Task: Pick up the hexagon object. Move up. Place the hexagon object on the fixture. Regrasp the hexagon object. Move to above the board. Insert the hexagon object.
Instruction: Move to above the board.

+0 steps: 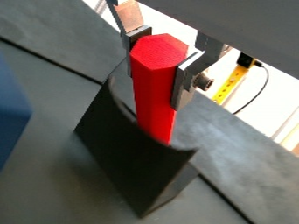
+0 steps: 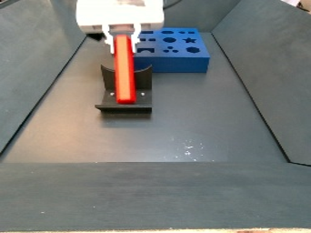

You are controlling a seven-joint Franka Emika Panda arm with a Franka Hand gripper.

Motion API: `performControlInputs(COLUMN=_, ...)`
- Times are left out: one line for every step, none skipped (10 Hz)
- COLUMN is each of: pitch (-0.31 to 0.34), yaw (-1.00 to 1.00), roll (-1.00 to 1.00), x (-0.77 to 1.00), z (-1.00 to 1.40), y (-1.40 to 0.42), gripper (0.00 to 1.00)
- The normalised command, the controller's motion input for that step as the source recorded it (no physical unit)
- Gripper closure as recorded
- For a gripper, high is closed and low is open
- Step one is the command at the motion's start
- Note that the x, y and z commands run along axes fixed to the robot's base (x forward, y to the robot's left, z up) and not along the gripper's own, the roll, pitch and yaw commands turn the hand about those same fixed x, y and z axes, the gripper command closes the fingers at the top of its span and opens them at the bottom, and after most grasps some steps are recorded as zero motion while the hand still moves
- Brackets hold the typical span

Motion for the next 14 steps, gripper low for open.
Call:
performControlInputs(pitch=0.102, yaw=-0.05, roll=0.02, x=0.16, z=1.0, y=-0.18, gripper=1.0)
performControlInputs(pitch=0.134, yaw=-0.03, roll=0.01, x=0.16, z=1.0, y=-0.17, gripper=1.0)
performControlInputs(pitch=0.165, yaw=-0.01, roll=0.01, x=0.15, z=1.0, y=-0.17, gripper=1.0)
performControlInputs(pitch=0.195, yaw=0.03, roll=0.0, x=0.15, z=1.0, y=-0.16, gripper=1.0)
performControlInputs(pitch=0.211, yaw=0.06, roll=0.0, x=0.15, z=1.0, y=-0.16, gripper=1.0)
performControlInputs(pitch=0.208, yaw=0.1, roll=-0.01, x=0.14, z=1.0, y=-0.14, gripper=1.0)
performControlInputs(pitch=0.198, yaw=0.13, roll=-0.01, x=0.14, z=1.0, y=-0.14, gripper=1.0)
performControlInputs(pitch=0.188, yaw=0.14, roll=-0.02, x=0.12, z=0.89, y=-0.12, gripper=1.0)
performControlInputs(pitch=0.156, yaw=0.16, roll=-0.02, x=0.08, z=0.65, y=-0.07, gripper=1.0)
performControlInputs(pitch=0.129, yaw=0.17, roll=-0.02, x=0.06, z=0.47, y=-0.05, gripper=1.0)
performControlInputs(pitch=0.095, yaw=0.17, roll=-0.03, x=0.04, z=0.24, y=-0.03, gripper=1.0)
performControlInputs(pitch=-0.037, yaw=-0.07, roll=-1.0, x=-0.9, z=0.56, y=-1.0, gripper=1.0)
performControlInputs(pitch=-0.054, yaw=-0.07, roll=-1.0, x=-0.91, z=0.55, y=-1.0, gripper=1.0)
performControlInputs(pitch=-0.08, yaw=-0.07, roll=-1.0, x=-0.98, z=0.59, y=-1.0, gripper=1.0)
